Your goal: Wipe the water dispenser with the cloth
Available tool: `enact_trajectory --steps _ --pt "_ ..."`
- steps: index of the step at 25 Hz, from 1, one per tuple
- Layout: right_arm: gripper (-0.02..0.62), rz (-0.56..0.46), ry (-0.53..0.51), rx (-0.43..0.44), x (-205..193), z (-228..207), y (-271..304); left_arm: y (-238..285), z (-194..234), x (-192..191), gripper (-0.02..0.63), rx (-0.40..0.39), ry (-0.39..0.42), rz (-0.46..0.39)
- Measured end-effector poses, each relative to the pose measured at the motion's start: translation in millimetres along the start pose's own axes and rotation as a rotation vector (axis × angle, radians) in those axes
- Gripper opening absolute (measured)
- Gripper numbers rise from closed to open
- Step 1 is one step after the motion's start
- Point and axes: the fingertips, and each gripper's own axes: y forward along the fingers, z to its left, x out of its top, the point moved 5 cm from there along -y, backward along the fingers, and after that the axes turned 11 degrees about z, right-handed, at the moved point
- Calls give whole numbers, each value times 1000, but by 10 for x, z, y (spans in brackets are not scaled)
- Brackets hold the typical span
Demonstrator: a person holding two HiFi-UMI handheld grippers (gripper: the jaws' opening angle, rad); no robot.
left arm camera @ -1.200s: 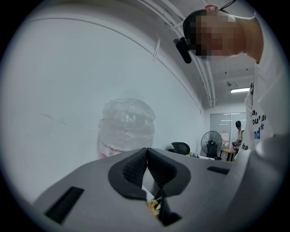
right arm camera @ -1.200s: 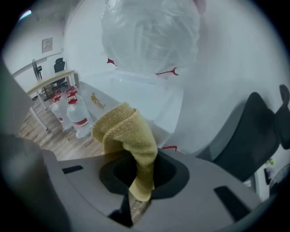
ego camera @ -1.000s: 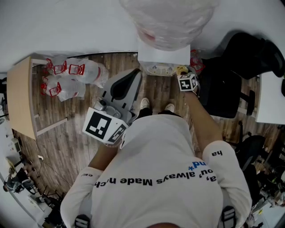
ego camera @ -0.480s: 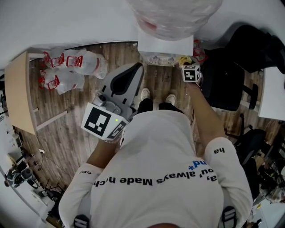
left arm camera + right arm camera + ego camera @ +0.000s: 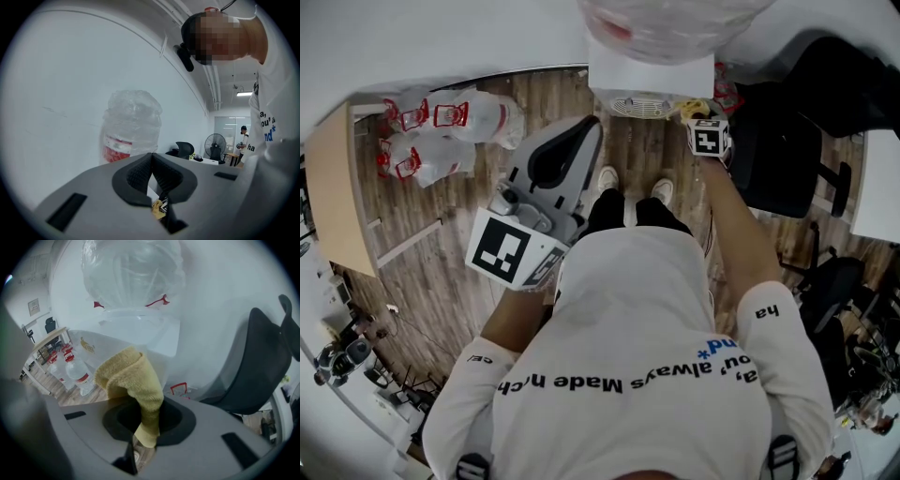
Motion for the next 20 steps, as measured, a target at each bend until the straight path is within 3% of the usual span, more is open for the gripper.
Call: enact_trajectory --steps 20 --pt "63 6 -17 8 -74 19 210 107 62 -341 18 -65 42 -9"
